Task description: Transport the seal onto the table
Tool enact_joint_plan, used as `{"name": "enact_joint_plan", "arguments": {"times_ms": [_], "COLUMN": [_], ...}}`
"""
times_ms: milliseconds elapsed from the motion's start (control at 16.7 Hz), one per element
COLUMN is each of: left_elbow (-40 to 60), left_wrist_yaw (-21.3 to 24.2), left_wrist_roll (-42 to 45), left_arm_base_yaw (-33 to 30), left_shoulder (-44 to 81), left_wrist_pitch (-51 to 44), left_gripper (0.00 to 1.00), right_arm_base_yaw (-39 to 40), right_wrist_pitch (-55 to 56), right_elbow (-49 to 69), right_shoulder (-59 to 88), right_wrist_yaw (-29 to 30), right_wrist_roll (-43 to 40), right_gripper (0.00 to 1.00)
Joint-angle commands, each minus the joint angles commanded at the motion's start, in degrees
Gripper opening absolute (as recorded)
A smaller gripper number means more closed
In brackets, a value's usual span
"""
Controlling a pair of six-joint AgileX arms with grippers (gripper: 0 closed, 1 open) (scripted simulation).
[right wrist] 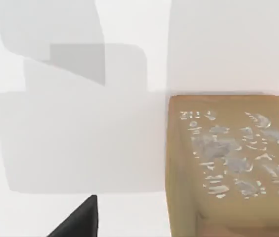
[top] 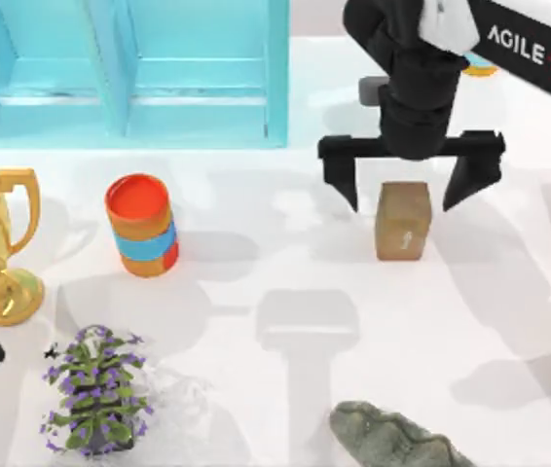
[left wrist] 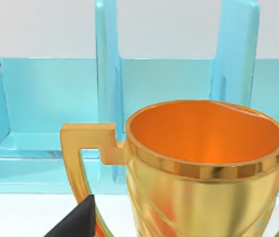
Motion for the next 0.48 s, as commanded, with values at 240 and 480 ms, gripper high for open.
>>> {"name": "enact_joint_plan", "arguments": {"times_ms": [240,480], "left_elbow": [0.00,0.00], "left_wrist_yaw": [0.00,0.00], "left_wrist_roll": [0.00,0.00], "left_arm_base_yaw": [0.00,0.00], "left_shoulder": [0.00,0.00], "left_wrist_pitch": [0.00,0.00], "left_gripper": [1.00,1.00], "right_arm_base_yaw": [-0.03,-0.33], "right_wrist_pitch": [-13.00,-25.50], "right_elbow": [18.68,34.84], "right_shoulder": [3.53,6.17], "right_wrist_yaw": [0.14,0.19], "right_wrist_roll": [0.02,-0.03], "right_gripper": [1.00,1.00]}}
